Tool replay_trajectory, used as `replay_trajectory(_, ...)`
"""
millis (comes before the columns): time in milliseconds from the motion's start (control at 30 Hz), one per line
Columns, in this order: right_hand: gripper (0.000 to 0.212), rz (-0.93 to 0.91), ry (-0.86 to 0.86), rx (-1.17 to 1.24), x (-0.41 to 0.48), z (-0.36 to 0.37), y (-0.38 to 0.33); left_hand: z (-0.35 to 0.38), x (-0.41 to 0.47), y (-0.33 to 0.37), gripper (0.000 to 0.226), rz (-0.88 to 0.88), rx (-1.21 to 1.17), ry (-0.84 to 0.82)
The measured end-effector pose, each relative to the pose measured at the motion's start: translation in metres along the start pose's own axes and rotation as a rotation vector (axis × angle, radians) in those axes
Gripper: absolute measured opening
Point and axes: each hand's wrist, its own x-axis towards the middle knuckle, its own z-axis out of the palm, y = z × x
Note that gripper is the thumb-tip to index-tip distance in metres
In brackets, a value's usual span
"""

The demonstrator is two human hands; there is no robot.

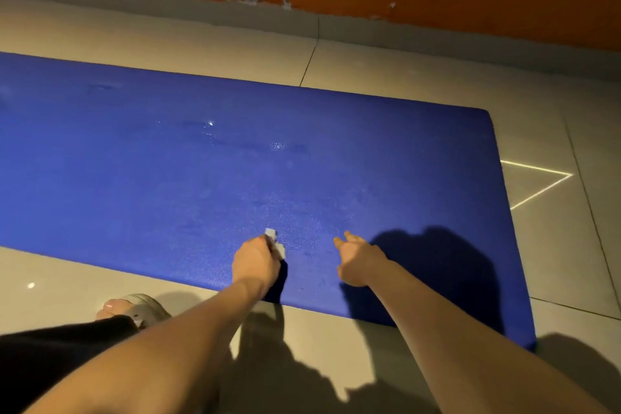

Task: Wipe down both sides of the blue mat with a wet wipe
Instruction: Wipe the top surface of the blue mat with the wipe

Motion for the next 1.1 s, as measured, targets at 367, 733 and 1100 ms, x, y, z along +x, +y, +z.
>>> replay_trajectory(367,0.026,-0.196,0.442,0.254,0.005,0.042,-0.003,0.014,-0.002,0.023,0.017,0.109,-0.125,-0.161)
replay_trajectory(733,0.006,0.07,0.593,0.254,0.049,0.017,0.008,-0.032,0.027,-0.074,0.134,-0.143,0.348,-0.304)
replay_trajectory(1100,0.025,-0.16,0.525,0.223,0.01,0.086,-0.051,-0.026,0.024,-0.067,0.144,-0.129,0.454,-0.271)
